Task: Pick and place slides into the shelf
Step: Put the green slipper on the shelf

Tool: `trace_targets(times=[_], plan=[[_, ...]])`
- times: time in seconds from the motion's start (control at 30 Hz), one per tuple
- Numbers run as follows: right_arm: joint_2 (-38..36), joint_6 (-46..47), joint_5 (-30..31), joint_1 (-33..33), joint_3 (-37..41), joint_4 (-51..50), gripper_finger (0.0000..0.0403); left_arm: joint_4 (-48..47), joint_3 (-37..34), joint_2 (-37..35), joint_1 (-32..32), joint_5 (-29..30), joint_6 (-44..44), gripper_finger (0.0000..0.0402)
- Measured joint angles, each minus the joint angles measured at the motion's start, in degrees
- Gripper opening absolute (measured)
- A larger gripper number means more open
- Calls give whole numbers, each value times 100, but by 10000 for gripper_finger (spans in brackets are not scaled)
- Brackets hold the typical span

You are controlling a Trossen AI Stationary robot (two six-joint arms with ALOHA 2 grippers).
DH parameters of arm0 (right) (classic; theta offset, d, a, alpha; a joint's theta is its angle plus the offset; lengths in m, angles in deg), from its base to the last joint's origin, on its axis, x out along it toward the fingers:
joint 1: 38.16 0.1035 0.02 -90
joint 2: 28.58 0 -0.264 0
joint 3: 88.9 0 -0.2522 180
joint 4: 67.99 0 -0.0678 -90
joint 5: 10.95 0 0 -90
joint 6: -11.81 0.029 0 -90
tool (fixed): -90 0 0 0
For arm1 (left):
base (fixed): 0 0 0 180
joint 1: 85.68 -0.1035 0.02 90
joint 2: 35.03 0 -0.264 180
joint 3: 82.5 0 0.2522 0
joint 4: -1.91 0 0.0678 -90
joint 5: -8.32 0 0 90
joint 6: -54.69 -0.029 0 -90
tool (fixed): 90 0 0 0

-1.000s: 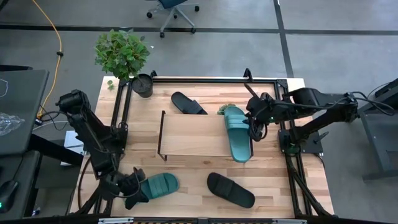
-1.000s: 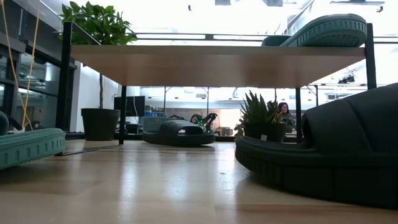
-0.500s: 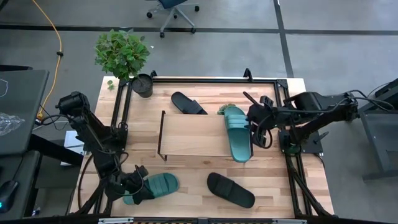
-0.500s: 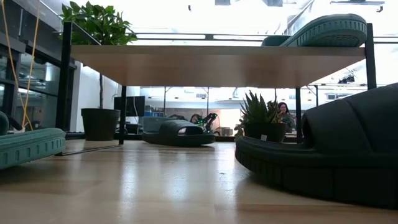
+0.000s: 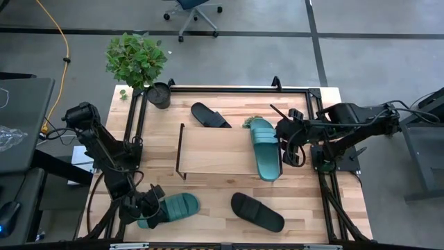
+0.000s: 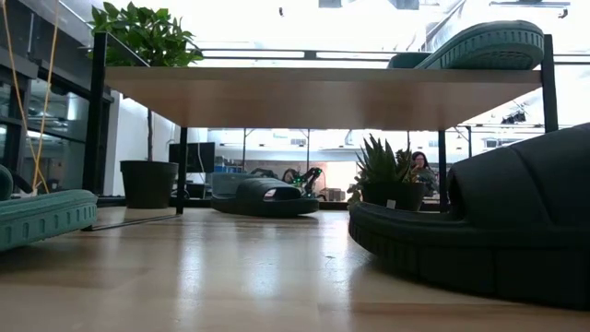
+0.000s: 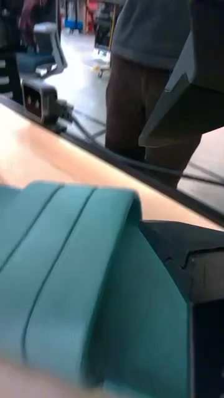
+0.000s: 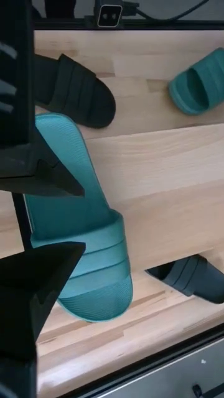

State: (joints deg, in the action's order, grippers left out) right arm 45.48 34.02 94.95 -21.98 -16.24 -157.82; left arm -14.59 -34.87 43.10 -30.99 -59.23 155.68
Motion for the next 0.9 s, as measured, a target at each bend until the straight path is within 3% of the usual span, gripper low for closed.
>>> trace_targets(times=[0.27,0.43,0.9], plan=[[0,-21,-1,0,0,0,118,-305,0,0,0,145,47,193],[0,-8,0,0,0,2,118,-402,0,0,-41,525,107,193],[0,25,3,0,0,2,118,-707,0,90,-610,508,-172,169]])
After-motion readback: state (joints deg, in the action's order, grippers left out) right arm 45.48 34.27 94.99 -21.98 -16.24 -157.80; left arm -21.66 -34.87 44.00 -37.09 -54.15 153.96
